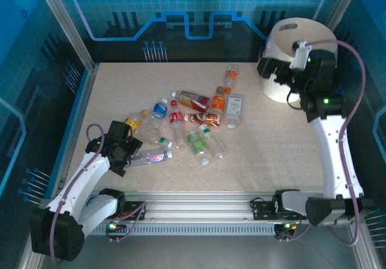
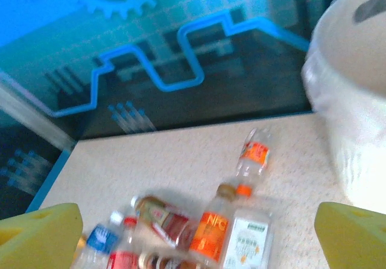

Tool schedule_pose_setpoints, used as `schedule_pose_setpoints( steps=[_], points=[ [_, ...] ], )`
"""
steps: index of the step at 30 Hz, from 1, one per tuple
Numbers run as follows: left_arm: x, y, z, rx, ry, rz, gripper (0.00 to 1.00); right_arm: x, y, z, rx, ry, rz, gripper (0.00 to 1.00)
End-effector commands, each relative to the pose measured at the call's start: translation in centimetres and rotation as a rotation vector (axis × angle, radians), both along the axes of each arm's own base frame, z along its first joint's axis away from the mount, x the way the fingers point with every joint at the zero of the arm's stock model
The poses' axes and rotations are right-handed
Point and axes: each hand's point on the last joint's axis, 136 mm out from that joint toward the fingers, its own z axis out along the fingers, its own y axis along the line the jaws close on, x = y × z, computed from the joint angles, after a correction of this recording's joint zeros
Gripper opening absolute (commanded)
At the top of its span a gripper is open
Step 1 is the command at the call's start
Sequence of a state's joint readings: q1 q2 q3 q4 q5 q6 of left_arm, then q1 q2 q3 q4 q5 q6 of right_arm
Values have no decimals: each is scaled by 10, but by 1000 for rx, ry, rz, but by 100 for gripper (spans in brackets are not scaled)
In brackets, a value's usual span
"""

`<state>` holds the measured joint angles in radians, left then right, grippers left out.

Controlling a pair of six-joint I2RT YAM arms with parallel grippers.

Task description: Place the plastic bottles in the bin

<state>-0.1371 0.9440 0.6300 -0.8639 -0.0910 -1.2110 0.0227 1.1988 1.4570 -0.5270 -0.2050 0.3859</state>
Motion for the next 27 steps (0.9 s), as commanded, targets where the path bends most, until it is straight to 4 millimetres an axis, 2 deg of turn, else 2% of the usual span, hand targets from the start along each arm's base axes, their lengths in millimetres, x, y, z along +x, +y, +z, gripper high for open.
schedule_pose_setpoints(
  steps=[1, 6, 8, 10, 14, 20, 27],
  points=[
    [-21, -9, -22, -112, 71, 147, 99, -24, 28, -4, -3, -78, 158, 100],
    [18, -6, -29, -147, -113, 214, 98, -52, 32, -34, 0, -75, 178, 100],
    [32, -6, -27, -150, -161, 206, 97, -59, 31, -40, 3, -80, 170, 100],
    [39, -9, -30, -163, -164, 201, 95, -63, 31, -43, -2, -88, 172, 100],
    [40, -14, -43, -189, -142, 203, 87, -71, 34, -46, -10, -98, 197, 100],
    [46, -11, -45, -147, -190, 143, 73, -76, 50, -45, 11, -148, 281, 100],
    [45, -12, -54, -138, -208, 98, 67, -75, 71, -45, -8, -188, 357, 100]
  ],
)
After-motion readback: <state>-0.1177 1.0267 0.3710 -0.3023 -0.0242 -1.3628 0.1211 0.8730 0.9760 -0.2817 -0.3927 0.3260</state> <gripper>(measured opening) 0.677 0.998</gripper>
